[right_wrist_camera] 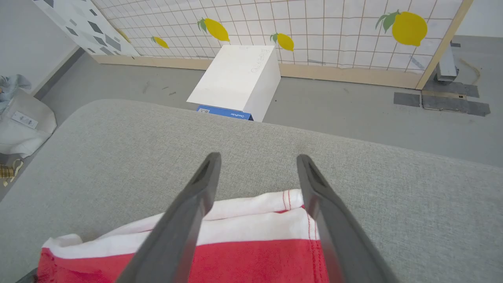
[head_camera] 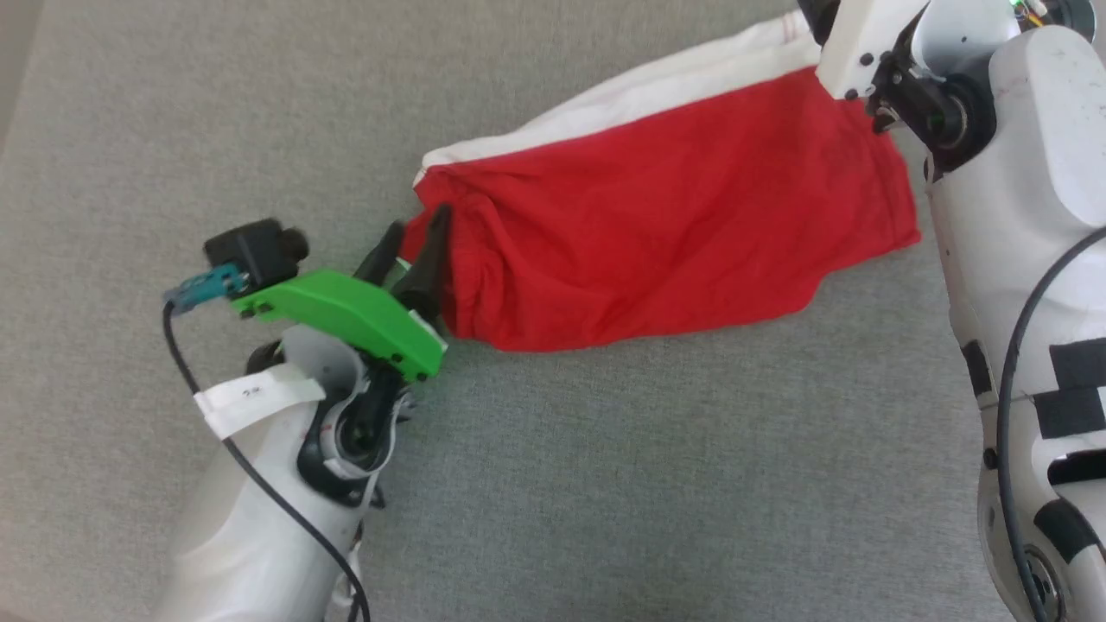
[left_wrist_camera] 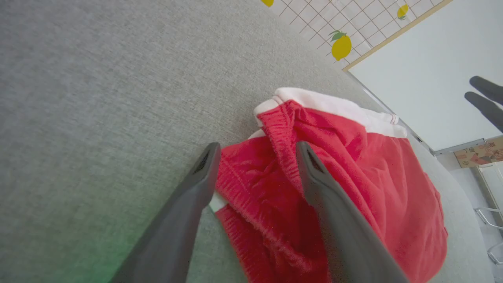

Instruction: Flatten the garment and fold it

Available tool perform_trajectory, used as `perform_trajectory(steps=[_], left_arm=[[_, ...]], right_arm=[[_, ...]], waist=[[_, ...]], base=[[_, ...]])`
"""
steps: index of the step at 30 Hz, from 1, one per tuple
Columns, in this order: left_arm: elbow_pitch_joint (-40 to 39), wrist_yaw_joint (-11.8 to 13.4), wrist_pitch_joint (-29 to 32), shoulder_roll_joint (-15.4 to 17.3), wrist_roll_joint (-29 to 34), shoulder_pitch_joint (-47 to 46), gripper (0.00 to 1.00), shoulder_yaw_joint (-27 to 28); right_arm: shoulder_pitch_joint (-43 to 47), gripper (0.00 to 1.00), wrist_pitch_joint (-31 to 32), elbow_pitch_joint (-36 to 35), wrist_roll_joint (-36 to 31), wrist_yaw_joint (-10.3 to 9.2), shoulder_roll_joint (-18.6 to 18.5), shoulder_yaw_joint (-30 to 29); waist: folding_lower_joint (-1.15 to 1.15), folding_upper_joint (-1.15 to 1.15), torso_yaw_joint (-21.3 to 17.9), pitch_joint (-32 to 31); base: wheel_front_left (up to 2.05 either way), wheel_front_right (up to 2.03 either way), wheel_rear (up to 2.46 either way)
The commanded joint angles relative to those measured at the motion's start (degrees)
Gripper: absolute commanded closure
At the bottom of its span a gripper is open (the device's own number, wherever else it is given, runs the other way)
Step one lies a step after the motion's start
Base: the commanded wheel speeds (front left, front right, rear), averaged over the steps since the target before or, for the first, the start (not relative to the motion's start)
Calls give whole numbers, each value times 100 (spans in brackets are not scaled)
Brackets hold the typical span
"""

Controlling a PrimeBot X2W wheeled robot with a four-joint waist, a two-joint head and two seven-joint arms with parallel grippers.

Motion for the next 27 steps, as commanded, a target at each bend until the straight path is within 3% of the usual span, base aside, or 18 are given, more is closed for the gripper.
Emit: perform_trajectory(steps=[1,8,10,11,13,22,27], left_arm=[[-29,64,-24,104,-2,130,0,44],[-428,242,-447,588,761,229,0,-78],[-524,279,-628,781,1193,214,0,-242],[-629,308,-1030,1014,1811,229,0,-455],[-666,317,-1304,1072,2070,283,0,-533],[-1045,445,-1710,773,2776,670,0,-143],[-1262,311,-1713,470,3060,907,0,324]], right_arm=[[130,0,-47,-47,66,-8,-47,18],[605,0,170,-147,201,-8,-325,93],[735,0,349,-151,174,-8,-430,141],[885,0,663,-159,74,-8,-580,232],[954,0,897,-164,14,-8,-673,266],[1250,0,1843,-364,-154,-8,-976,297],[1455,0,2087,-568,-174,-8,-963,373]], waist=[[0,0,-36,-305],[0,0,13,-695],[0,0,36,-742],[0,0,73,-757],[0,0,113,-729],[0,0,306,-418],[0,0,332,-275]], base=[[0,0,0],[0,0,0],[0,0,0],[0,0,0],[0,0,0],[0,0,0],[0,0,0]])
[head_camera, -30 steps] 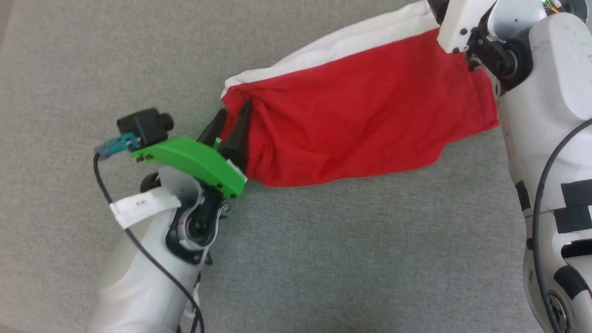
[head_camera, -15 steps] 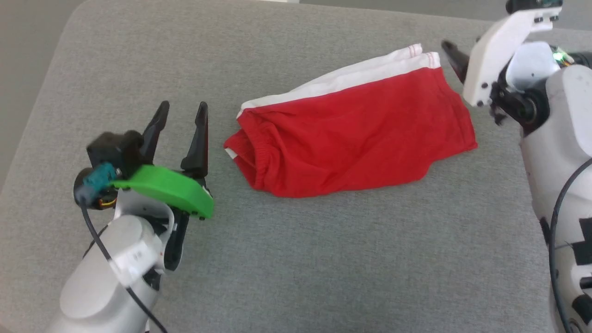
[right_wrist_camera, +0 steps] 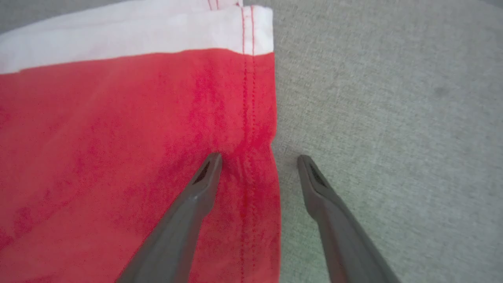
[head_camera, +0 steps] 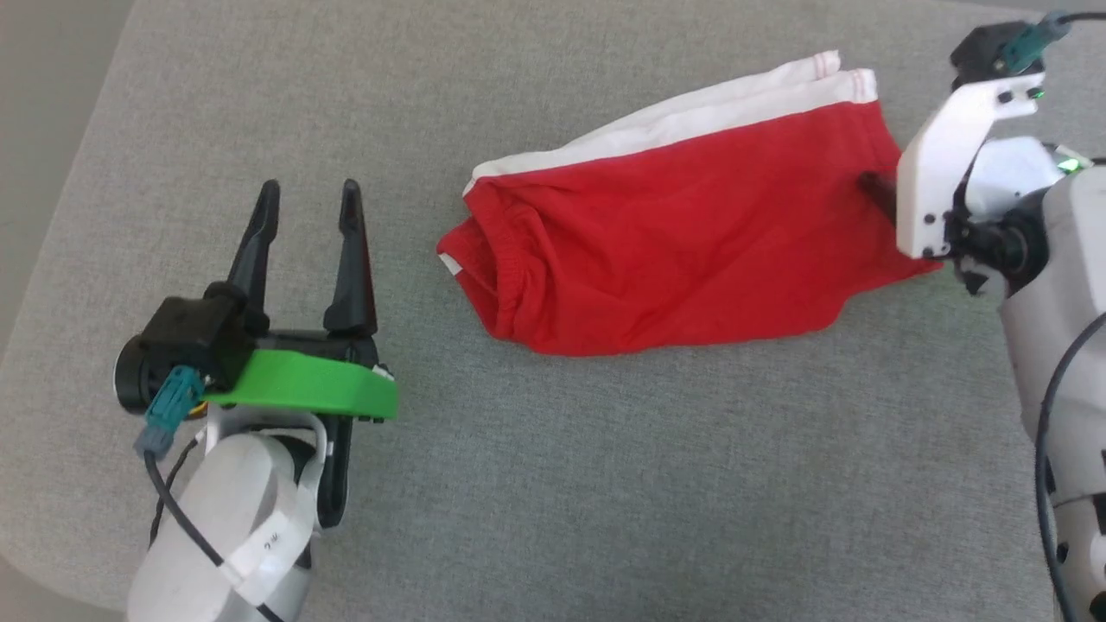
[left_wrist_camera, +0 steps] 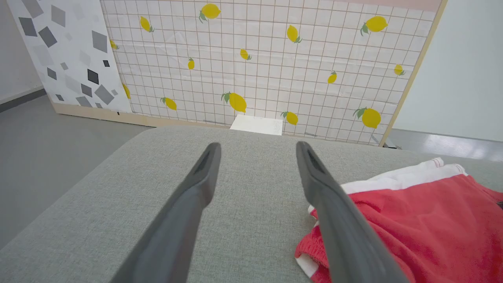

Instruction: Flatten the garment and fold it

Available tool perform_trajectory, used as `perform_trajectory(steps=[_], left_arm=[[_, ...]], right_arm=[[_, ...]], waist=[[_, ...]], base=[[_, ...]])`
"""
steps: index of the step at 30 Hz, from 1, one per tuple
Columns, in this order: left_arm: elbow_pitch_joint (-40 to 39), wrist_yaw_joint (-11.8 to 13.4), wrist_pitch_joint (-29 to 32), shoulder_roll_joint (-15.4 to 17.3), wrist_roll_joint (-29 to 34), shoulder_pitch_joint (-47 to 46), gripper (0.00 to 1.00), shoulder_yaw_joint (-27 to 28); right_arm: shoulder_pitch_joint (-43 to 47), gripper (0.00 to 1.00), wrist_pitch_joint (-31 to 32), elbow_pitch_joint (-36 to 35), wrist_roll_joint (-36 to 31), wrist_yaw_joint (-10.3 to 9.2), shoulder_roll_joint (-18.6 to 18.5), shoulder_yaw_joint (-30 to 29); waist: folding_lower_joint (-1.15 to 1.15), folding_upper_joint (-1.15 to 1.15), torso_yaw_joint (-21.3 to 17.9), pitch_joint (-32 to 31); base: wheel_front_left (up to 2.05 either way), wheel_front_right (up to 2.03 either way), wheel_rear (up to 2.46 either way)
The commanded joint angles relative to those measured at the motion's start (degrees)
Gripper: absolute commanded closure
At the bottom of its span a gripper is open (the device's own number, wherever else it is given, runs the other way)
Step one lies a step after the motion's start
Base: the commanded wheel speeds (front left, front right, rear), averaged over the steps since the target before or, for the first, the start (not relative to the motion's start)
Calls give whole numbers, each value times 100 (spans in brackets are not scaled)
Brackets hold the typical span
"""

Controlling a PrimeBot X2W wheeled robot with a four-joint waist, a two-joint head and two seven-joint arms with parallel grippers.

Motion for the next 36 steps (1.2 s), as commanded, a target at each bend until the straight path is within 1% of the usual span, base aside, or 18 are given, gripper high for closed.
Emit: perform_trajectory(steps=[1,6,9,10,11,12,19,22,23,26,31,33,36], left_arm=[[-33,-70,-26,-64,82,106,0,89],[8,-304,-27,-290,269,223,0,352],[69,-435,-27,-411,342,261,0,454],[101,-483,-27,-451,366,269,0,480],[125,-529,-27,-488,392,272,0,508],[151,-571,-27,-515,403,276,0,526],[372,-816,-28,-684,462,323,0,666],[518,-864,57,-778,319,369,0,644],[548,-876,205,-830,200,372,0,635],[495,-867,843,-905,-70,289,0,563],[283,-641,2682,-919,-421,29,0,228],[185,-549,3263,-879,-474,-76,0,105],[45,-461,3942,-854,-598,-150,0,-41]], right_arm=[[126,0,65,-61,-11,-8,30,59],[289,0,314,-230,275,-8,131,256],[367,0,479,-291,432,-8,132,347],[384,51,544,-314,465,-8,113,384],[397,78,576,-349,492,-8,91,410],[405,100,580,-381,514,-8,75,414],[414,100,462,-617,527,-8,-25,307],[439,100,411,-682,530,-8,0,256],[453,100,396,-714,532,-8,9,256],[482,100,397,-809,538,-8,26,260],[507,100,438,-940,533,-8,44,263],[507,100,447,-984,528,-8,61,272],[513,100,450,-1032,512,-8,82,309]], waist=[[0,0,24,74],[0,0,1,121],[0,0,-3,126],[0,0,-2,129],[0,0,-2,132],[0,0,-2,134],[0,0,-48,45],[0,0,-74,-15],[0,0,-84,-38],[0,0,-91,-67],[0,0,-95,-75],[0,0,-117,-61],[0,0,-169,-35]], base=[[0,0,0],[0,0,0],[0,0,0],[0,0,0],[0,0,0],[0,0,0],[0,0,0],[0,0,0],[0,0,0],[0,0,0],[0,0,0],[0,0,0],[0,0,0]])
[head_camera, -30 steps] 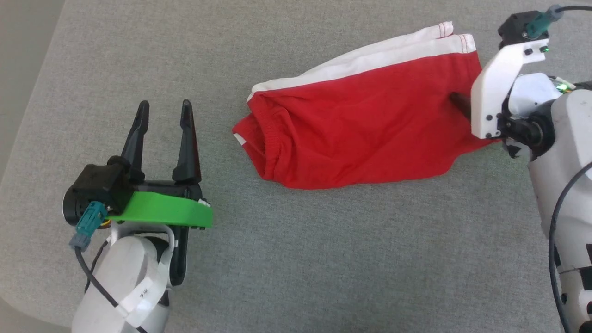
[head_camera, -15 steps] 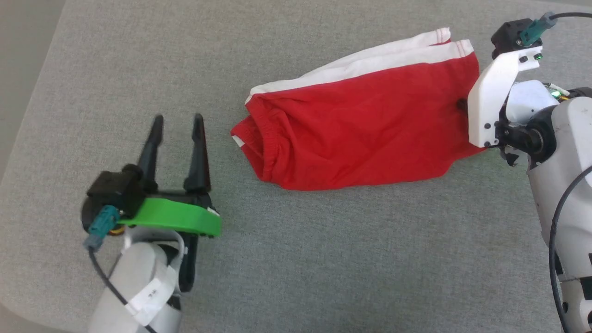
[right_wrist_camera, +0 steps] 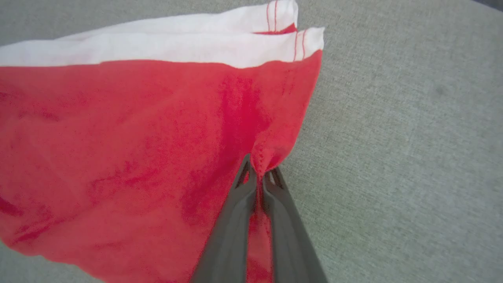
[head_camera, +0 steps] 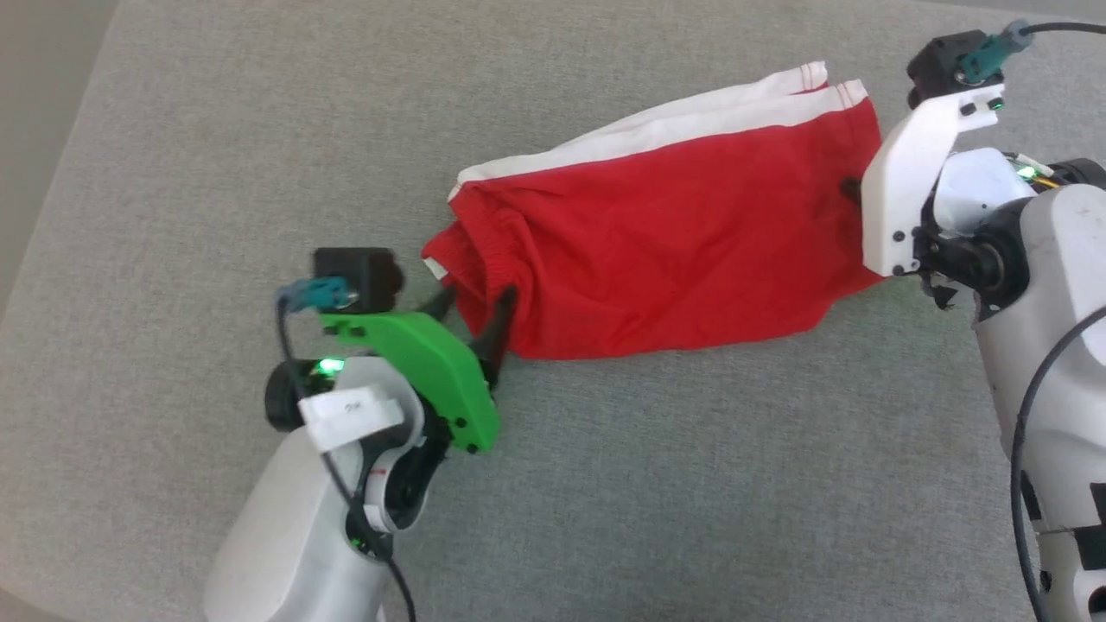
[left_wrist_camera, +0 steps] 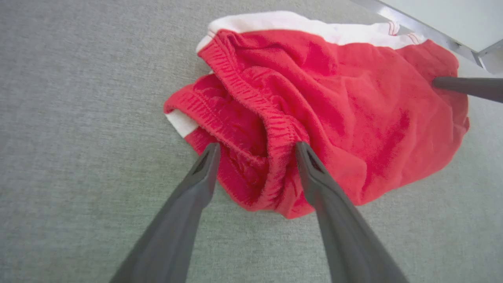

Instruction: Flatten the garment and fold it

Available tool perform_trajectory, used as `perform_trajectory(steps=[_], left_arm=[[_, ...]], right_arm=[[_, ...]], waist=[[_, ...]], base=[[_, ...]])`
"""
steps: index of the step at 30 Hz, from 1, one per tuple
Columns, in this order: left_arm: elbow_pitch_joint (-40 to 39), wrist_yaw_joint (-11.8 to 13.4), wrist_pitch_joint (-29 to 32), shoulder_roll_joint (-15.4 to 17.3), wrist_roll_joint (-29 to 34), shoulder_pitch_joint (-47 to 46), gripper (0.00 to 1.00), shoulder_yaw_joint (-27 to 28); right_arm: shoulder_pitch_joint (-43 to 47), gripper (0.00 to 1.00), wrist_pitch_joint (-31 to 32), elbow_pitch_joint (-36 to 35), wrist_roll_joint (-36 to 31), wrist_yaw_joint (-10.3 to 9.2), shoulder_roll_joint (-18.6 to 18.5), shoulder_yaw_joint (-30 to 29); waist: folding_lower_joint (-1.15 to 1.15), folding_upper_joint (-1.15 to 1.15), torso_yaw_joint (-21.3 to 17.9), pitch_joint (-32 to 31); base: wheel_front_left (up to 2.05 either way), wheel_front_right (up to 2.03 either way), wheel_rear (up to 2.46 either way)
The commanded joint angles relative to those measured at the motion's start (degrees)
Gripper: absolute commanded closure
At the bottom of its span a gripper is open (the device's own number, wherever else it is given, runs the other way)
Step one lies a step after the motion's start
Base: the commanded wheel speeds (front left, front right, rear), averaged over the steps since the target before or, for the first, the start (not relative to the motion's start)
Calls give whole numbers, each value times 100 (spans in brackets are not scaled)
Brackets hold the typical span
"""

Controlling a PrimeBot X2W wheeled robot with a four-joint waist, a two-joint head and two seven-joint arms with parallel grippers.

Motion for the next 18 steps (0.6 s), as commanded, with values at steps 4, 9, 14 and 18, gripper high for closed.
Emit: perform_trajectory(steps=[4,9,14,18], left_arm=[[-139,212,575,153,5,-68,0,-118],[-27,560,808,285,212,-70,0,-80],[239,682,950,263,167,-33,0,-69],[336,571,973,193,-7,4,100,-85]], right_arm=[[76,100,10,-81,-8,-6,30,61],[29,100,20,-141,32,-6,42,182],[13,100,33,-210,84,-6,46,324],[14,100,44,-226,134,-6,18,396]], waist=[[0,0,-110,83],[0,0,-185,167],[0,0,-224,205],[0,0,-218,198]], base=[[0,0,0],[0,0,0],[0,0,0],[0,0,0]])
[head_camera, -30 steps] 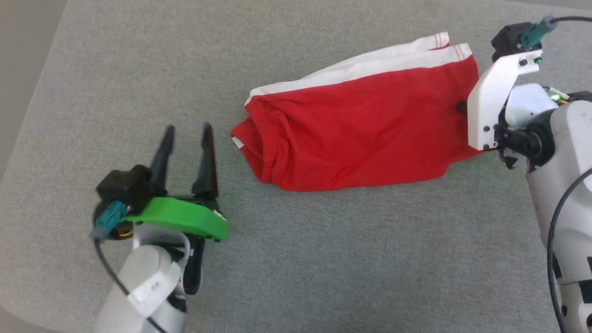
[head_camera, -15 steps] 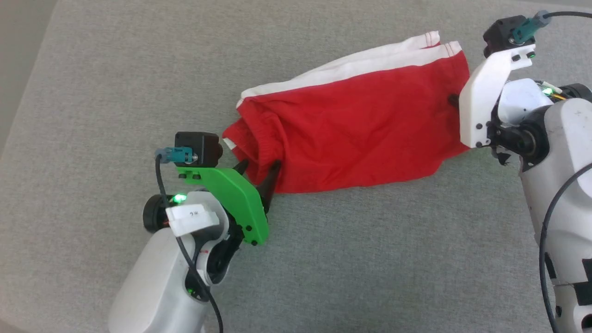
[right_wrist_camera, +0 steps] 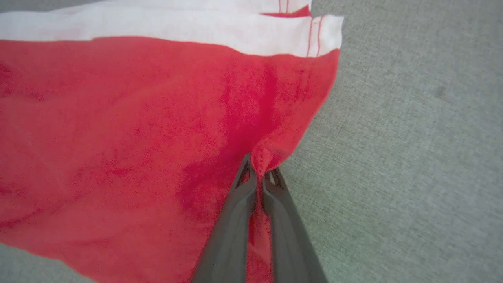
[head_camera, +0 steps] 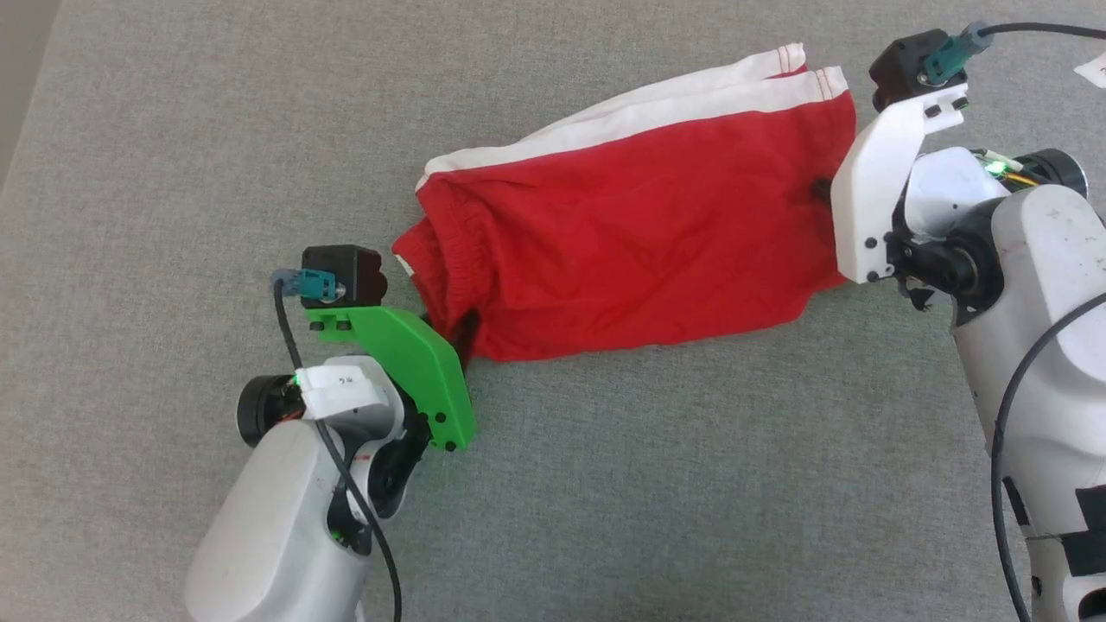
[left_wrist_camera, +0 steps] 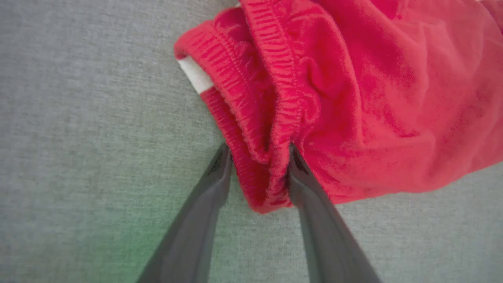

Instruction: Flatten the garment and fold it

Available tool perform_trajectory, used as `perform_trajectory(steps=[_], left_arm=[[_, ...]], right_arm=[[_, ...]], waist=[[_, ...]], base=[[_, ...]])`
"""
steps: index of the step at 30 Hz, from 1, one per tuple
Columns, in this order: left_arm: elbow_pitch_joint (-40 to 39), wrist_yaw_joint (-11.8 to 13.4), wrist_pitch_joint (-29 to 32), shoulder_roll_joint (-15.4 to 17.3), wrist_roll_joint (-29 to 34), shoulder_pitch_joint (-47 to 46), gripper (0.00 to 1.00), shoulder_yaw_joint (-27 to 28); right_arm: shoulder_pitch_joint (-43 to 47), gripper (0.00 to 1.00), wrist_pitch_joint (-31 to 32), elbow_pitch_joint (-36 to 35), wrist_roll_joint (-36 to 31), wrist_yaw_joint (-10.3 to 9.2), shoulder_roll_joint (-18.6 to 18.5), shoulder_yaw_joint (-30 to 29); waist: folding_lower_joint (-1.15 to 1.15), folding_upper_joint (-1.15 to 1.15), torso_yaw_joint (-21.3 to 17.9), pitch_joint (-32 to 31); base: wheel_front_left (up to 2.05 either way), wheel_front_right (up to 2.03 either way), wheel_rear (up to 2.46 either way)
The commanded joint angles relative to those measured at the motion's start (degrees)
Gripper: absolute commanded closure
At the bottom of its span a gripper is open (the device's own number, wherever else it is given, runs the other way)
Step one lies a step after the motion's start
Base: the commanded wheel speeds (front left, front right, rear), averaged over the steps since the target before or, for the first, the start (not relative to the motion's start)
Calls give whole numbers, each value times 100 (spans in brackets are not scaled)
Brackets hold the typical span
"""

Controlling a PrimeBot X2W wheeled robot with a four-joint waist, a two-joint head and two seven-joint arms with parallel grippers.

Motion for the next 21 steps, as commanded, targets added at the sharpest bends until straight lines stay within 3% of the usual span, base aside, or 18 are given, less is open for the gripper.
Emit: perform_trajectory(steps=[1,11,21], left_arm=[[123,-64,18,-48,-137,69,100,-17],[-246,-384,-177,-67,-703,151,100,326],[-506,-319,361,221,-941,805,100,277]], right_arm=[[16,100,38,-23,51,-6,-16,20],[283,100,56,26,267,-6,-186,-33],[1246,100,486,-461,818,-6,-481,-105]], waist=[[0,0,10,-7],[0,0,81,-349],[0,0,75,-978]], base=[[0,0,0],[0,0,0],[0,0,0]])
